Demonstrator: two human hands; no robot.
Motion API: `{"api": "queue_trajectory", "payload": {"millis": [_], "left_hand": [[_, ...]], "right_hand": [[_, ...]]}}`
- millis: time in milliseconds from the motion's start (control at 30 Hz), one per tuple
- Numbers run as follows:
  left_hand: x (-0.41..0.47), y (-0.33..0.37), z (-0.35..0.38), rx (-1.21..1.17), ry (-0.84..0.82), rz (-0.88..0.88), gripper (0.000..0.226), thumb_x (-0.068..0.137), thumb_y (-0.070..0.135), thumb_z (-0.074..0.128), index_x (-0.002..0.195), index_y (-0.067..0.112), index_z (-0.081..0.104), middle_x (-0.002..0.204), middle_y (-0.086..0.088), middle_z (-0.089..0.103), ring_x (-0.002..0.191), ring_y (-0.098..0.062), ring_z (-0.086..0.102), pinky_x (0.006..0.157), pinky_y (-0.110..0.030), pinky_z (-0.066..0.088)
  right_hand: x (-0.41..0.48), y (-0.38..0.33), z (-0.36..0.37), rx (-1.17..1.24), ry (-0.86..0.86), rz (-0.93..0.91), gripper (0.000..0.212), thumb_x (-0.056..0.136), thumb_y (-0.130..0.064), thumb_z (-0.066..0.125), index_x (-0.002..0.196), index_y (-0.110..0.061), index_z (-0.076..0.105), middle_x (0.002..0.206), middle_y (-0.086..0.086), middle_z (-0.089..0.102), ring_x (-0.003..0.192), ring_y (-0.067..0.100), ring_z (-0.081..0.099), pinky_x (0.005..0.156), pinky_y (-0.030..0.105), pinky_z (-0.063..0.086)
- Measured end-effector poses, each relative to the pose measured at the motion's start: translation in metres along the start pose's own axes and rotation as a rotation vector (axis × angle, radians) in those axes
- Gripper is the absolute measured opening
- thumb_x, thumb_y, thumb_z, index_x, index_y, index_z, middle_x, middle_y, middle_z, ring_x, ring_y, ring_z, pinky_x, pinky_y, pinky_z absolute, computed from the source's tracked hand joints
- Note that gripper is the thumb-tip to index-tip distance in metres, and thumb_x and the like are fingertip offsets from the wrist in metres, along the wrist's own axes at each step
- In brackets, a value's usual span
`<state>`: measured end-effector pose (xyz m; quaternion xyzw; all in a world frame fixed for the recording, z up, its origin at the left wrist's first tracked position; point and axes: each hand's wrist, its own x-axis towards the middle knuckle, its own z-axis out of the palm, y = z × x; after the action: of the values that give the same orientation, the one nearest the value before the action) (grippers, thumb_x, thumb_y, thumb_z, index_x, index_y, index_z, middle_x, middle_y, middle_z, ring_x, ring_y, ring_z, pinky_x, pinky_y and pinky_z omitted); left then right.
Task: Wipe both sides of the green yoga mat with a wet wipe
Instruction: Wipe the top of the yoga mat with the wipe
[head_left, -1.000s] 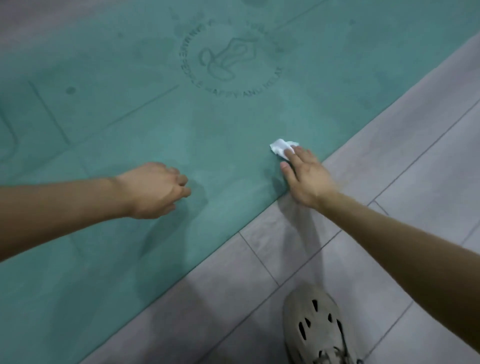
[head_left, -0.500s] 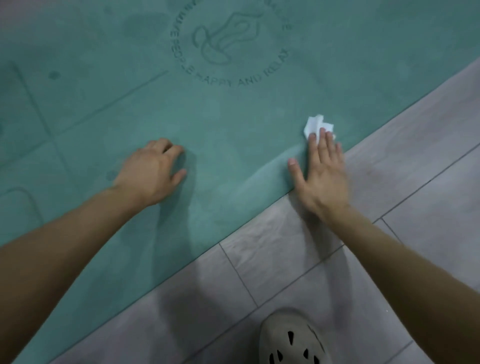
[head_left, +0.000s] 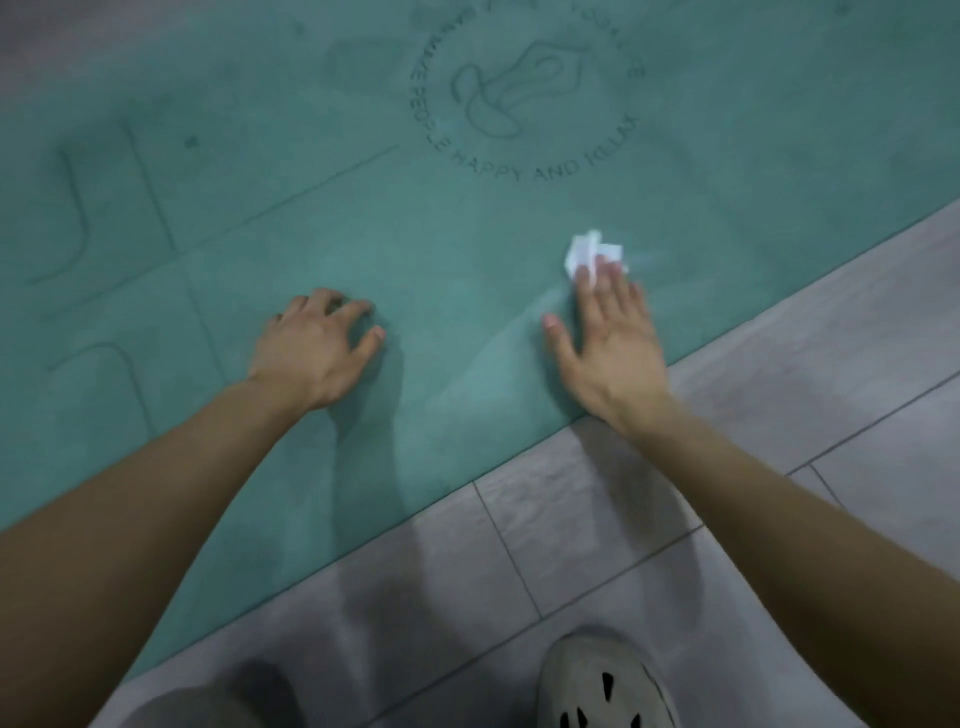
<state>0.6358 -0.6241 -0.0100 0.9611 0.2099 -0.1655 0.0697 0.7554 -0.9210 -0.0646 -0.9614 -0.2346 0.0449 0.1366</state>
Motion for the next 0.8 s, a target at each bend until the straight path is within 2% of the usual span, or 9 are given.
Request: {"api": "queue_trajectory", "payload": {"millis": [100, 167, 233, 300, 400, 433, 567, 667, 800], "left_hand": [[0.005, 0.000, 0.001, -0.023, -0.039, 0.011, 0.057, 0.099, 0.055, 0.046, 0.150, 0.031, 0.054, 0.146, -0.008, 0.052, 0.136, -0.036, 0.045, 0.115, -0.049, 0.042], [0.009, -0.006, -0.005, 0.013, -0.051, 0.038, 0.054, 0.099, 0.049, 0.049, 0.150, 0.032, 0.055, 0.143, -0.009, 0.053, 0.134, -0.037, 0.047, 0.114, -0.048, 0.043], [0.013, -0.013, -0.014, 0.035, -0.085, 0.073, 0.051, 0.100, 0.040, 0.053, 0.151, 0.033, 0.054, 0.143, -0.008, 0.053, 0.135, -0.036, 0.047, 0.114, -0.046, 0.042], [0.018, -0.017, -0.018, 0.035, -0.114, 0.099, 0.052, 0.101, 0.037, 0.054, 0.152, 0.033, 0.054, 0.143, -0.008, 0.052, 0.135, -0.035, 0.047, 0.115, -0.043, 0.039], [0.018, -0.020, -0.014, -0.004, -0.115, 0.112, 0.054, 0.099, 0.035, 0.057, 0.153, 0.035, 0.053, 0.142, -0.005, 0.052, 0.135, -0.031, 0.046, 0.115, -0.045, 0.042], [0.017, -0.021, -0.011, -0.015, -0.107, 0.114, 0.055, 0.098, 0.035, 0.058, 0.153, 0.035, 0.052, 0.142, -0.004, 0.051, 0.134, -0.030, 0.045, 0.114, -0.046, 0.042], [0.015, -0.032, -0.003, 0.002, -0.105, 0.146, 0.064, 0.094, 0.039, 0.055, 0.158, 0.037, 0.045, 0.147, -0.002, 0.048, 0.135, -0.029, 0.041, 0.115, -0.046, 0.042], [0.014, -0.034, -0.003, 0.028, -0.134, 0.159, 0.069, 0.095, 0.038, 0.055, 0.162, 0.039, 0.037, 0.153, -0.002, 0.042, 0.141, -0.028, 0.036, 0.115, -0.046, 0.043], [0.016, -0.032, -0.009, 0.037, -0.173, 0.153, 0.075, 0.093, 0.035, 0.056, 0.163, 0.044, 0.030, 0.158, 0.003, 0.035, 0.145, -0.023, 0.031, 0.115, -0.045, 0.044]], "right_hand": [[-0.061, -0.063, 0.024, 0.030, -0.238, -0.771, 0.077, 0.107, -0.059, 0.040, 0.167, -0.014, 0.021, 0.175, 0.008, 0.014, 0.163, 0.022, 0.004, 0.131, 0.046, 0.013], [-0.062, -0.067, 0.028, -0.080, -0.318, -1.038, 0.071, 0.109, -0.060, 0.034, 0.167, -0.019, 0.026, 0.175, 0.003, 0.017, 0.163, 0.018, 0.006, 0.131, 0.046, 0.009], [-0.020, -0.042, 0.025, -0.115, -0.230, -0.885, 0.067, 0.111, -0.057, 0.028, 0.167, -0.022, 0.024, 0.175, 0.001, 0.018, 0.163, 0.017, 0.008, 0.131, 0.047, 0.011], [0.034, -0.007, 0.008, -0.120, -0.093, -0.465, 0.073, 0.109, -0.060, 0.017, 0.167, -0.017, 0.025, 0.174, 0.006, 0.022, 0.162, 0.024, 0.016, 0.130, 0.050, 0.014], [0.074, 0.012, -0.017, -0.088, -0.127, 0.116, 0.094, 0.100, -0.073, 0.006, 0.167, -0.008, 0.016, 0.175, 0.017, 0.010, 0.162, 0.030, 0.007, 0.132, 0.045, 0.003], [0.067, -0.003, -0.012, -0.093, -0.145, 0.085, 0.096, 0.100, -0.075, 0.010, 0.167, -0.006, 0.013, 0.174, 0.020, 0.006, 0.163, 0.031, 0.003, 0.132, 0.045, 0.002], [0.009, -0.064, 0.018, -0.187, -0.252, -0.672, 0.090, 0.103, -0.071, 0.028, 0.165, -0.006, 0.022, 0.173, 0.021, 0.015, 0.162, 0.033, 0.008, 0.132, 0.047, 0.009], [0.034, -0.073, 0.004, -0.247, -0.245, -0.701, 0.077, 0.106, -0.065, 0.020, 0.163, -0.014, 0.032, 0.170, 0.021, 0.026, 0.159, 0.034, 0.021, 0.131, 0.051, 0.009], [0.067, -0.062, -0.022, -0.327, -0.295, -0.820, 0.076, 0.107, -0.064, 0.015, 0.168, -0.020, 0.018, 0.175, 0.016, 0.011, 0.162, 0.031, 0.011, 0.132, 0.046, 0.008]]}}
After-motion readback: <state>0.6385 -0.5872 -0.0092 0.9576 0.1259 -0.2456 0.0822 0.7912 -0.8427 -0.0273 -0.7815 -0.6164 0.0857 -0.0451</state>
